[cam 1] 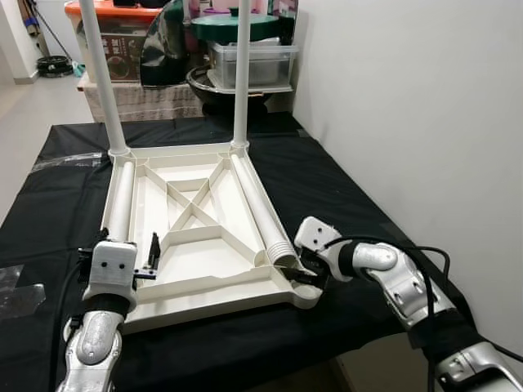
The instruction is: Building children table
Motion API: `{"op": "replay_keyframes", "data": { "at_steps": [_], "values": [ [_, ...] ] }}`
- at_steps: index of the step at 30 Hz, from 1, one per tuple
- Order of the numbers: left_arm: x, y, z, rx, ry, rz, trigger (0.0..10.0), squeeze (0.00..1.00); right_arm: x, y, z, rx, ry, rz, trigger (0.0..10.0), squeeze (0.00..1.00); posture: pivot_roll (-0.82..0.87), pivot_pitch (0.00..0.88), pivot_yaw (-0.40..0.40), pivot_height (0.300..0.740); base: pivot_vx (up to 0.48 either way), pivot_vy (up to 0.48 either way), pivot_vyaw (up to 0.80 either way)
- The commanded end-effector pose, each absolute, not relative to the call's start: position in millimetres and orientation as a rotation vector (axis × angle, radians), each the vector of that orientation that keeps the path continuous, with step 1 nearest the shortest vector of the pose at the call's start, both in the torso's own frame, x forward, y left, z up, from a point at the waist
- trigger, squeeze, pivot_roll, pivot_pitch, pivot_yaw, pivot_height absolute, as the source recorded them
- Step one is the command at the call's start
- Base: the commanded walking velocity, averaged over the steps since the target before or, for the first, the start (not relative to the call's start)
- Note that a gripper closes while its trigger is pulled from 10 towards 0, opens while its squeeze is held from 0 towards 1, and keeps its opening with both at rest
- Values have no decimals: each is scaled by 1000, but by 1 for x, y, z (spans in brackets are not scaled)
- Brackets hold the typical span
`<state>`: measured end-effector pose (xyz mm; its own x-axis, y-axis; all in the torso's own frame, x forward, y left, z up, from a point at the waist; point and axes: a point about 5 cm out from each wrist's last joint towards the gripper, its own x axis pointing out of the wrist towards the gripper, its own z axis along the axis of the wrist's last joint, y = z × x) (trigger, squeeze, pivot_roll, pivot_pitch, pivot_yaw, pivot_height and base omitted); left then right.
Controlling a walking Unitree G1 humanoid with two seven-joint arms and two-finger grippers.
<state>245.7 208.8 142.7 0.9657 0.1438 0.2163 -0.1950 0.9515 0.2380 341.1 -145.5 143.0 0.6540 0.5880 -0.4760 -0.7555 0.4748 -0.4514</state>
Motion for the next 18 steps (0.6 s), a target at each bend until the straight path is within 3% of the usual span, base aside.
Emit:
{"op": "replay_keyframes", "data": {
  "at_steps": [1,14,15,17,18],
  "values": [
    [247,207,140,256,-193,167,10000,0,346,-148,147,-696,261,793,10000,0,49,0,-86,740,0,0,0],
    [248,206,140,255,-193,164,10000,0,350,-146,147,-707,252,729,10000,0,46,0,-85,740,0,0,0],
    [248,206,140,255,-193,164,10000,0,351,-143,146,-720,233,711,7922,0,46,0,-85,740,0,0,0],
    [248,206,140,255,-193,164,10000,0,352,-140,145,-724,212,687,7922,0,46,0,-85,740,0,0,0],
    [248,206,140,255,-193,164,10000,0,352,-136,146,-730,177,659,3333,0,48,0,-87,740,0,0,0]
  ]
}}
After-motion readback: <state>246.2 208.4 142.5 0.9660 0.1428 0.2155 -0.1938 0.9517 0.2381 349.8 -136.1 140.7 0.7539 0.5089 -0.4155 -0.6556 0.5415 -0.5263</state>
